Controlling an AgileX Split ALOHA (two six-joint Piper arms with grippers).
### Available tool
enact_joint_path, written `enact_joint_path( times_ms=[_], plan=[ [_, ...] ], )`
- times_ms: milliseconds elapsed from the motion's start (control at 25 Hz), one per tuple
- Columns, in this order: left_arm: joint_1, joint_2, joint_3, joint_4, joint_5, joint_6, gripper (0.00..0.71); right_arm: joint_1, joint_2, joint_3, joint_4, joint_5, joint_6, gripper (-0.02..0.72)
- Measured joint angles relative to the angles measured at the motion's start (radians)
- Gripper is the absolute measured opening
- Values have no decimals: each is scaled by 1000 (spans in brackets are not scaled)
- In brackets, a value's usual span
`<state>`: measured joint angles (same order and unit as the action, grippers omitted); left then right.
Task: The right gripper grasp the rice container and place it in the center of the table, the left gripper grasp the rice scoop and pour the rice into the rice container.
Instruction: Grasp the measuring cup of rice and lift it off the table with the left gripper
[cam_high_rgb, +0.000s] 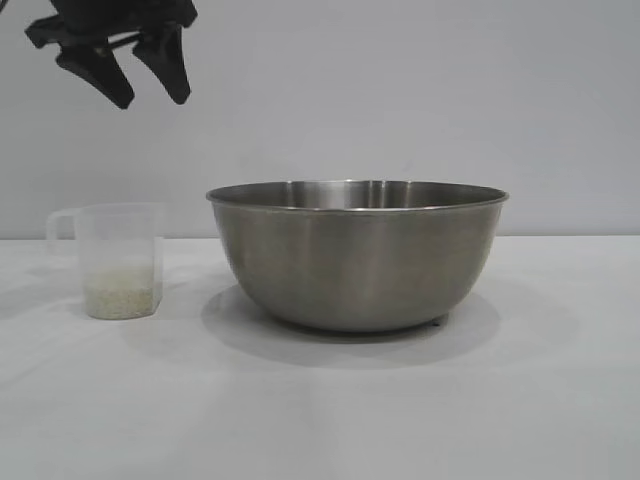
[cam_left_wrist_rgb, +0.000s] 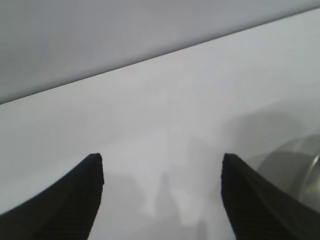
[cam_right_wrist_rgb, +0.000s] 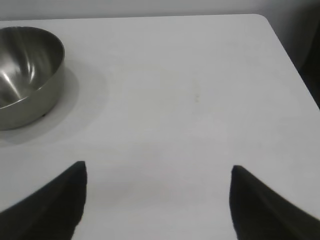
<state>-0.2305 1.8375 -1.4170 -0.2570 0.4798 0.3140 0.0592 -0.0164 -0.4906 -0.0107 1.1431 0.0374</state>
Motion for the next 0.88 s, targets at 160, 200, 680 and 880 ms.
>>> enact_joint_path(
  times_ms=[160,200,680,880],
  plan=[
    [0,-31,0,26,154,-6,421,0,0,0,0,0,0,505],
    [0,-36,0,37,193,-21,421,0,0,0,0,0,0,505],
    [0,-183,0,188,503,-221,421,0,0,0,0,0,0,505],
    [0,-270,0,198,581,-236,421,0,0,0,0,0,0,505]
  ],
)
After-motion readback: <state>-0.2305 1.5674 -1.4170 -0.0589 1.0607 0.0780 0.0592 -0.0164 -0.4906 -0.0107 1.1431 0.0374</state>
